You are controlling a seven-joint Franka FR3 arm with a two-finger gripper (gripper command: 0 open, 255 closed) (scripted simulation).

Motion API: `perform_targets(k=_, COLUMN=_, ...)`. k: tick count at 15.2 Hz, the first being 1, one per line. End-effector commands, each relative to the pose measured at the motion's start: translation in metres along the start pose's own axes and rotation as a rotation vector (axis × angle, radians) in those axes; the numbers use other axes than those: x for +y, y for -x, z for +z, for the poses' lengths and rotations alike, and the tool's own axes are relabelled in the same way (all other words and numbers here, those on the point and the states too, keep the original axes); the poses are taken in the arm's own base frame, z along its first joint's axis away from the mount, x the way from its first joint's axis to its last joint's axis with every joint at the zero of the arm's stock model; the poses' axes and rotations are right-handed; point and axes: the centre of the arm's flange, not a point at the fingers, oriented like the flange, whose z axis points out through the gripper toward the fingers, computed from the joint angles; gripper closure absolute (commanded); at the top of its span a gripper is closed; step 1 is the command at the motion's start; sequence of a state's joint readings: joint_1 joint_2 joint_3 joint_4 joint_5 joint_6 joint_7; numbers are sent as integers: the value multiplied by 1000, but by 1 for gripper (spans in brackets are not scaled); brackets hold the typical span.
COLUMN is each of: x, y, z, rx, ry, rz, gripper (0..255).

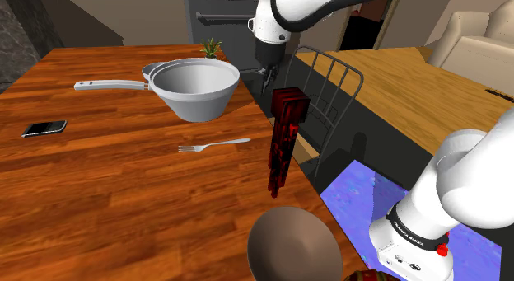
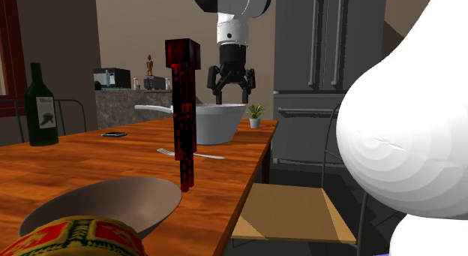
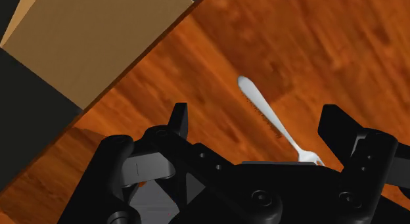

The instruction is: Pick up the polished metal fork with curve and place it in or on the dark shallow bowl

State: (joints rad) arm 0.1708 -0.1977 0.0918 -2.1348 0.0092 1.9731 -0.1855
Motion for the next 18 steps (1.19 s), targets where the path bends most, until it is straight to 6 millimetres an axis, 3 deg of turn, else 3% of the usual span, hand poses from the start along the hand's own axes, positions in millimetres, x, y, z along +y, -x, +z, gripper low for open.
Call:
perform_targets(k=1, x=-9, y=-18, z=16, rx=2, ry=-6, rz=-55, gripper=0)
perform_targets(k=13, x=-82, y=-126, z=101, rx=8, ry=-41, rz=-377, gripper=0)
perform_targets(k=18, x=-113, y=-154, z=132, rx=10, ry=-51, rz=-477, gripper=0)
